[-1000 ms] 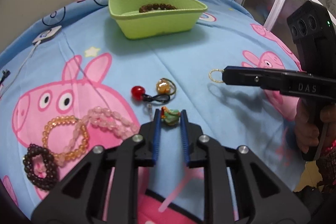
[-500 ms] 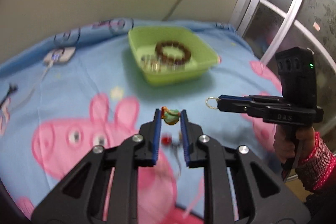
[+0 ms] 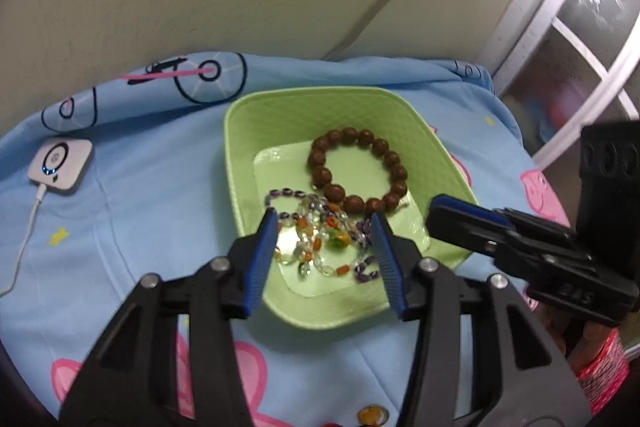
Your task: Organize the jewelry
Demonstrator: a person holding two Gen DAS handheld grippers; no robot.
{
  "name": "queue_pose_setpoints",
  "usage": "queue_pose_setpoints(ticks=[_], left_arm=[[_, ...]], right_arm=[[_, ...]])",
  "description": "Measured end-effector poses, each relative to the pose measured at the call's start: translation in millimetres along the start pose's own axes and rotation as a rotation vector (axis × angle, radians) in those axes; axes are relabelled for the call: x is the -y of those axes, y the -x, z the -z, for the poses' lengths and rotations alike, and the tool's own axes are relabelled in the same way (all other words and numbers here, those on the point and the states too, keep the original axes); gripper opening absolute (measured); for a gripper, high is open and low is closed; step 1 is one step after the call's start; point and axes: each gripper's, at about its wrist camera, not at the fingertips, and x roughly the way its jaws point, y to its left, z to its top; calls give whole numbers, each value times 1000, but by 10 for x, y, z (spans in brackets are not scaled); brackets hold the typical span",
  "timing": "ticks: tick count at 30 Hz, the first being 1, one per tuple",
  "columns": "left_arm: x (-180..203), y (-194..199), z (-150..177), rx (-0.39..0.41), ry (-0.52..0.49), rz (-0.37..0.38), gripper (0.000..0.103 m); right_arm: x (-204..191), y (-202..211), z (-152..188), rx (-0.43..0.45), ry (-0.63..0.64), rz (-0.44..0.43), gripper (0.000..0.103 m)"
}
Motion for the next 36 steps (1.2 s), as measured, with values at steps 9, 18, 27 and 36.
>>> queue_pose_setpoints(ticks=[9,18,27,36], left_arm=[[-189,1162,480,236,28,38,46],[-279,1263,1525,159,-4,-22,46],[-191,755,1528,68,76,67,46],[11,447,1465,4,23,19,46]], right_arm=[[-279,771,378,227,65,-94,63],[-492,238,1125,-125,203,10,21],[-709,-128,1216,-208,284,93,0],[-241,370,1342,-137,189,183,0]])
